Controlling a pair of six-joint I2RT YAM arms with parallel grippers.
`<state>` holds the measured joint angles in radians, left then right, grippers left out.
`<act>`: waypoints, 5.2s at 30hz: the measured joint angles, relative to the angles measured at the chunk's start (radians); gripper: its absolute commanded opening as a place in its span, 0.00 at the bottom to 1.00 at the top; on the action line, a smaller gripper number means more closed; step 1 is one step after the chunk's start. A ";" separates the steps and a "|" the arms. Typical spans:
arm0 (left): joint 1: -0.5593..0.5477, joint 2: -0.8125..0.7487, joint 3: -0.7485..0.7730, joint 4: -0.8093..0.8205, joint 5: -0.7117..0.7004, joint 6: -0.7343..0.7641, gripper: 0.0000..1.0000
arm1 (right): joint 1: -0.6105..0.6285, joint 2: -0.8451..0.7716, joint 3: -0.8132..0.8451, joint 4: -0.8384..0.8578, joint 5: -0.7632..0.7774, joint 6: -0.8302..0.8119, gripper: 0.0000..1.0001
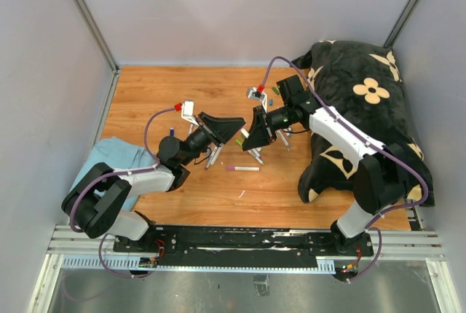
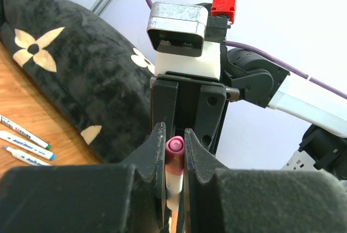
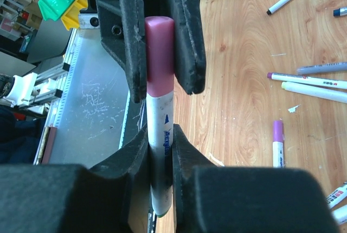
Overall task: Open the pen caps
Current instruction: Open the pen cap from the pen, then place the pen at the center of the board, then place the pen cap at the center of the board.
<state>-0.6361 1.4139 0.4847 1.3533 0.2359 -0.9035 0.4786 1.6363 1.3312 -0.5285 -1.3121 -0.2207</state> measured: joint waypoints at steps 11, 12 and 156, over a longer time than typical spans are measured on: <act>0.031 -0.037 -0.006 -0.020 0.028 -0.006 0.00 | 0.003 0.000 -0.001 0.042 -0.015 0.002 0.01; 0.033 -0.043 -0.006 -0.027 0.029 -0.002 0.00 | 0.004 0.002 -0.001 0.051 -0.016 0.002 0.01; 0.033 0.908 1.340 -1.638 -0.331 0.190 0.34 | -0.255 -0.134 -0.018 0.016 0.726 -0.052 0.45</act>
<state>-0.6029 2.3222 1.8244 -0.2844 -0.0948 -0.7139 0.2237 1.5021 1.3132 -0.5129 -0.5861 -0.2729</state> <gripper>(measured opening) 0.331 0.450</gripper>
